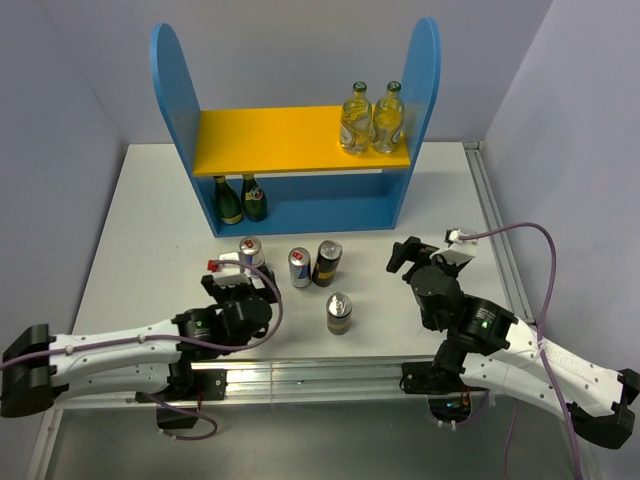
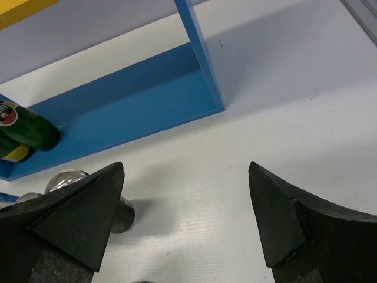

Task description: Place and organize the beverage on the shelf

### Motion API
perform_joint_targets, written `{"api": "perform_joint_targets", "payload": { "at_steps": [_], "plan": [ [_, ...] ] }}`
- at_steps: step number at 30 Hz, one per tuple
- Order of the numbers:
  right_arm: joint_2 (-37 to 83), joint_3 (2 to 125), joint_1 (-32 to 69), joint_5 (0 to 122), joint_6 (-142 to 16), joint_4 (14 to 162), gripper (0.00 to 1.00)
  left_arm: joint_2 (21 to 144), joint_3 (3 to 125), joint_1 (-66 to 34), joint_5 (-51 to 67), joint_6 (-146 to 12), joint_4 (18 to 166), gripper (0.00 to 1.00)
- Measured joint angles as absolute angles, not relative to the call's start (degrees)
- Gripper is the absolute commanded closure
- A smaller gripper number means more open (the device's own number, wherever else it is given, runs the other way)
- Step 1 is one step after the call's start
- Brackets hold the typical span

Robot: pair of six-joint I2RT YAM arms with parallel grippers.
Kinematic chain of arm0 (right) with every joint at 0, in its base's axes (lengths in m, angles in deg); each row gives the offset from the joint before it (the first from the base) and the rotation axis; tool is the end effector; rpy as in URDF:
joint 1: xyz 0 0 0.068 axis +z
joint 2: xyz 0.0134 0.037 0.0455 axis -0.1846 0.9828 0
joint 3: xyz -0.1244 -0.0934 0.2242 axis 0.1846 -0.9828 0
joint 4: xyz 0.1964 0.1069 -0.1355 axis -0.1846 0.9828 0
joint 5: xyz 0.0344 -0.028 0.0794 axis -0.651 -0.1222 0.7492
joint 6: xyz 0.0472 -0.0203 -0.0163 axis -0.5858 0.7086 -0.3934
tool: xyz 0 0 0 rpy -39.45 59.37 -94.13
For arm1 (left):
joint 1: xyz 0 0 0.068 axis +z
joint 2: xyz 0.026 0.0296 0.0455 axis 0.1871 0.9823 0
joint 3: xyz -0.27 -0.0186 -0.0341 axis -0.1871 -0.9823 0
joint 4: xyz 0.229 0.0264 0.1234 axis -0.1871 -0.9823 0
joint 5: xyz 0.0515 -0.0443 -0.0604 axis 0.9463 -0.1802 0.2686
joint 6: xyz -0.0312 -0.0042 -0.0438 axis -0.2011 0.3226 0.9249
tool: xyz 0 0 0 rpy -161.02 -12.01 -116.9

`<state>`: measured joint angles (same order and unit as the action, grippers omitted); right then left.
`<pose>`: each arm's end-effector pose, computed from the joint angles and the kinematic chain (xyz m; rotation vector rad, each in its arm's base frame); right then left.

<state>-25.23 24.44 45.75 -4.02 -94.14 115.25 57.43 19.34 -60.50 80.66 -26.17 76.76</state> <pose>0.0938 0.0868 0.2934 0.3259 1.7648 0.1740 0.0857 -0.1527 0.2249 -0.2626 1.8148 -0.2637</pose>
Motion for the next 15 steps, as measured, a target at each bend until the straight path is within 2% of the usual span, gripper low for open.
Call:
{"api": "perform_joint_targets", "payload": {
  "at_steps": [6,15],
  "plan": [
    [-25.18,24.44,45.75,-4.06,-94.14,115.40,0.07,68.55,15.47,-58.64,79.02,-27.70,87.21,0.01],
    [-25.27,24.44,45.75,-4.15,-94.14,115.49,0.07,72.77,10.00,-48.94,72.42,-37.03,105.81,0.01]
  ]
}}
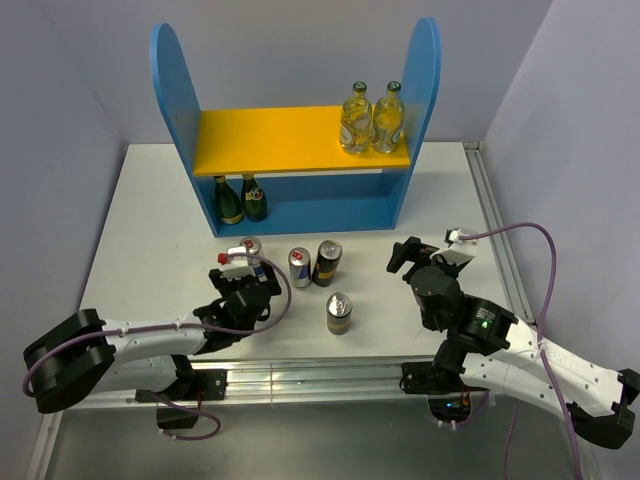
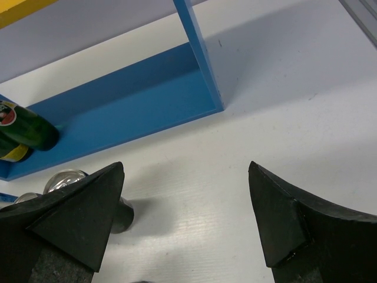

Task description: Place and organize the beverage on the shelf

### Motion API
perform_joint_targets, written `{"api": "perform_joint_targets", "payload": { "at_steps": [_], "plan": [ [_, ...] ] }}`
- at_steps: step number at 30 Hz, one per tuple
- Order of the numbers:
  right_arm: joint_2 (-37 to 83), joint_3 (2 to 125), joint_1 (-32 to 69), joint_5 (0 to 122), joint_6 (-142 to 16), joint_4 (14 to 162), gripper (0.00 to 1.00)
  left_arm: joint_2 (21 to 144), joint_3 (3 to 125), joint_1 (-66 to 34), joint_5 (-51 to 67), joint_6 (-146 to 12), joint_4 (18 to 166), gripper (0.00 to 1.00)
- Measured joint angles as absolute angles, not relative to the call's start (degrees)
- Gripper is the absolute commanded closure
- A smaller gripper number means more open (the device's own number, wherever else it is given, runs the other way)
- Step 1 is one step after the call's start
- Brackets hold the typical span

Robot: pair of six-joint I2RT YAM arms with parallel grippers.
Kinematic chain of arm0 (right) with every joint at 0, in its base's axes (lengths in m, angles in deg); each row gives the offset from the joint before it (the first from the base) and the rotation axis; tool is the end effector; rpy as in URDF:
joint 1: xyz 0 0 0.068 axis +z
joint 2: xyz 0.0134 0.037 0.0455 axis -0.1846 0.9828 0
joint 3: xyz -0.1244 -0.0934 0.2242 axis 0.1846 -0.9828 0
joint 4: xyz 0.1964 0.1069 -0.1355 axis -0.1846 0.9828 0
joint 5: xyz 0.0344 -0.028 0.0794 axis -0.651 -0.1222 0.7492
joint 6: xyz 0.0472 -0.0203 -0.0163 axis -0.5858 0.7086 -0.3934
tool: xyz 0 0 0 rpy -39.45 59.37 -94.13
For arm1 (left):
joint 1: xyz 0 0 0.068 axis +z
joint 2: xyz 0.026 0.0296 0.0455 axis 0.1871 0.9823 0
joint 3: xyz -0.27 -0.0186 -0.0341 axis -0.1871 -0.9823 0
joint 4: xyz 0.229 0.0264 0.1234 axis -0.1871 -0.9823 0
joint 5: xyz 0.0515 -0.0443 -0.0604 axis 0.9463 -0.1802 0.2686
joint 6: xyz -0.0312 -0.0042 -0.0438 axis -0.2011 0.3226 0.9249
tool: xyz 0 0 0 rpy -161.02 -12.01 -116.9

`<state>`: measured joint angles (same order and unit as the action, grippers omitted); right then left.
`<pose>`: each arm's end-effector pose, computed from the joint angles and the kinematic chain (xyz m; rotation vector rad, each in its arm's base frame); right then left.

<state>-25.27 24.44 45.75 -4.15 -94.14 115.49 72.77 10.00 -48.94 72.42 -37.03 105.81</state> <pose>0.0937 0.0865 0.2931 0.3254 1.7657 0.1693 0.1266 -0.1581 0.1654 -0.2399 1.8525 -0.1652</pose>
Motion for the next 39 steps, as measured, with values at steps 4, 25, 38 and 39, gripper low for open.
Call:
{"api": "perform_joint_targets", "payload": {
  "at_steps": [4,25,38,39],
  "plan": [
    [-25.27,24.44,45.75,-4.22,-94.14,115.49,0.07,76.46,9.76,-44.46,69.41,-40.66,113.09,0.01],
    [-25.53,24.44,45.75,-4.24,-94.14,115.47,0.08,93.97,15.42,-35.34,64.93,-49.21,128.06,0.58],
    [-26.17,24.44,45.75,-4.24,-94.14,115.47,0.09,83.41,21.22,-35.17,62.28,-49.36,108.46,1.00],
    [-26.36,24.44,45.75,-4.24,-94.14,115.47,0.09,81.93,22.53,-35.17,62.11,-49.36,106.25,1.00]
  ]
}}
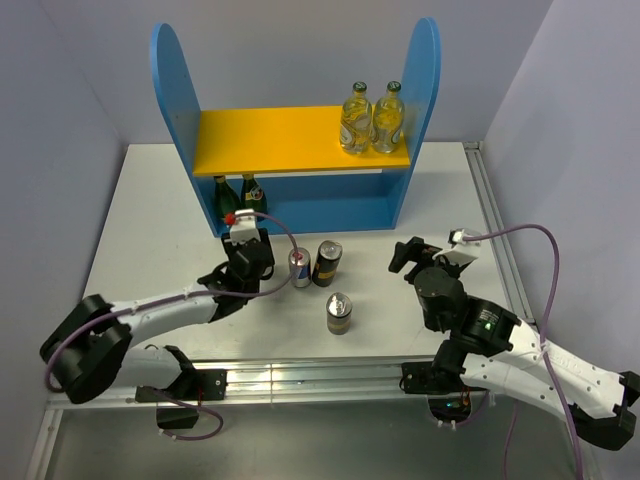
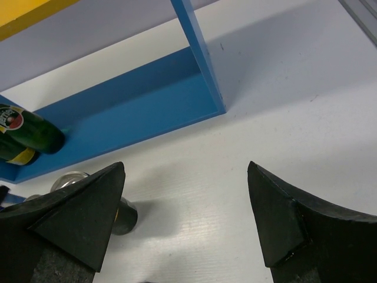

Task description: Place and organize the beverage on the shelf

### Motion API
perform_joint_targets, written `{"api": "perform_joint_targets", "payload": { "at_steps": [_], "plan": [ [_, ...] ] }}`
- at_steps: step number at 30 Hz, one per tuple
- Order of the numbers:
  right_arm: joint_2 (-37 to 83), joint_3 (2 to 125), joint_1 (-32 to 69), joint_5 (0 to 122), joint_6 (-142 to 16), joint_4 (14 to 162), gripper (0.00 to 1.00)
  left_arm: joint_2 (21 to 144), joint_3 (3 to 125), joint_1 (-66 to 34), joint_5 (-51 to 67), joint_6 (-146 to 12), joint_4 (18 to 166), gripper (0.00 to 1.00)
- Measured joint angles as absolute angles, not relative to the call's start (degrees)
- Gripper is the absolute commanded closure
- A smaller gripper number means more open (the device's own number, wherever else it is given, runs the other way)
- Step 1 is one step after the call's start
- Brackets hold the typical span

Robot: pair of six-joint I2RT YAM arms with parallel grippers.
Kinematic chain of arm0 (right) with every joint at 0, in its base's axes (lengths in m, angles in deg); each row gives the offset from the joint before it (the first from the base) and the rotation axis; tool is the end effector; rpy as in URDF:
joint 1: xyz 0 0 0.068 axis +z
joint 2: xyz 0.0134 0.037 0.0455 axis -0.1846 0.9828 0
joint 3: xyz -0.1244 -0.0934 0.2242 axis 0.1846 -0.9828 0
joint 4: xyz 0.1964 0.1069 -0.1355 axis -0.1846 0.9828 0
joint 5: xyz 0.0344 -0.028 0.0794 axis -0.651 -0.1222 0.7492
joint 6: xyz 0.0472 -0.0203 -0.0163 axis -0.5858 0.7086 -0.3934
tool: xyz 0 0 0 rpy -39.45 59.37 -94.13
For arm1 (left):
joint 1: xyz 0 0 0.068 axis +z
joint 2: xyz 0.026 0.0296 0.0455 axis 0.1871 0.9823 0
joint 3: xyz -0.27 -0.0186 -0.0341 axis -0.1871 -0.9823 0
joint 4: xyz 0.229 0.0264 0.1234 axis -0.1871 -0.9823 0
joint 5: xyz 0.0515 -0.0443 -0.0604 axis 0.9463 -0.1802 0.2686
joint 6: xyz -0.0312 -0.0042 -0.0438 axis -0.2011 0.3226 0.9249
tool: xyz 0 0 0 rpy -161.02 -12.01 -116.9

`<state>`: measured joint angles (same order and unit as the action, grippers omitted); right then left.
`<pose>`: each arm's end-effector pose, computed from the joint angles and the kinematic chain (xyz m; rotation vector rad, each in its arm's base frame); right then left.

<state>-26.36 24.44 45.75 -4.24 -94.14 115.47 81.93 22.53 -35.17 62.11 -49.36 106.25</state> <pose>0.0918 0.0836 0.2951 0.3365 1.7537 0.1838 0.1959 -0.1657 0.1956 -0.1919 1.8895 -0.0574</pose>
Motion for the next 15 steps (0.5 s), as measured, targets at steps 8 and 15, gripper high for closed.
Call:
{"api": "perform_joint_targets", "payload": {
  "at_steps": [8,15],
  "plan": [
    [-27.65,24.36,45.75,-4.24,-94.14,115.47,0.10,73.60,41.92,-35.17,59.44,-50.89,85.53,1.00],
    [-27.96,24.18,45.75,-4.24,-94.34,115.62,0.10,75.24,64.32,-35.15,59.81,-58.14,76.17,1.00]
  ]
}}
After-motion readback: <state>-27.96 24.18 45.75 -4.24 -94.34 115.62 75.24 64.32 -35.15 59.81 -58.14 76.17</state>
